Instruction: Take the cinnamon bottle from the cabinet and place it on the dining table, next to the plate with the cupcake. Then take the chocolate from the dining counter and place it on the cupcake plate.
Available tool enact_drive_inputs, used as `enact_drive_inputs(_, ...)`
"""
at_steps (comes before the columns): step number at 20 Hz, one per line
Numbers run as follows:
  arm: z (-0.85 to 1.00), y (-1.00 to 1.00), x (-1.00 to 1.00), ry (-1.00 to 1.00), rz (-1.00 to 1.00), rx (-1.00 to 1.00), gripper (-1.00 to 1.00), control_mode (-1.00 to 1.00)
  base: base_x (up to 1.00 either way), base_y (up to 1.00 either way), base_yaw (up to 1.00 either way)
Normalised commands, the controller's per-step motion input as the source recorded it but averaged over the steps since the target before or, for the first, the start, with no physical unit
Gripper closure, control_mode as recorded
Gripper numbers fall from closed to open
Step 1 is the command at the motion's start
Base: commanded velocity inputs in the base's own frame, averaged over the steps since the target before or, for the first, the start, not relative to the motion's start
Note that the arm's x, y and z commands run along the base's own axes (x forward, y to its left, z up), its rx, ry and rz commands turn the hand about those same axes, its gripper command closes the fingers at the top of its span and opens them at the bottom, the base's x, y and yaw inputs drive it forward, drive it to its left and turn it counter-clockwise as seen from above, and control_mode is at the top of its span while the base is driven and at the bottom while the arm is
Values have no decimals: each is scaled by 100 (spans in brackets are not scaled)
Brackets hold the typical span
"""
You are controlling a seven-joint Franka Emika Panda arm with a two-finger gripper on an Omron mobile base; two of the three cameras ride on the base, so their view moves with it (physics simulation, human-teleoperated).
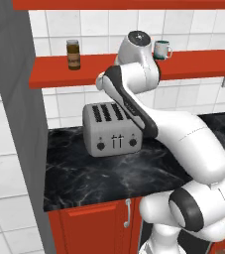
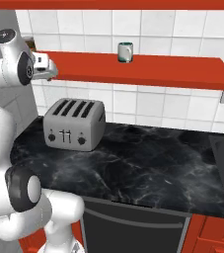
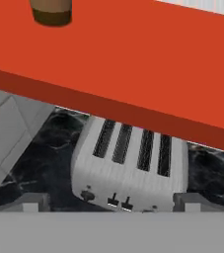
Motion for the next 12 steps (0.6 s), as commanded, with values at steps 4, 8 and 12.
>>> enact_drive_inputs(4,65,65,62,0,21,11,-100,-100,0,0,0)
enact_drive_inputs(8,38,40,90,-1,21,10,-100,-100,0,0,0)
enact_drive_inputs(12,13,36,91,-3,11,0,-100,-100,0,0,0)
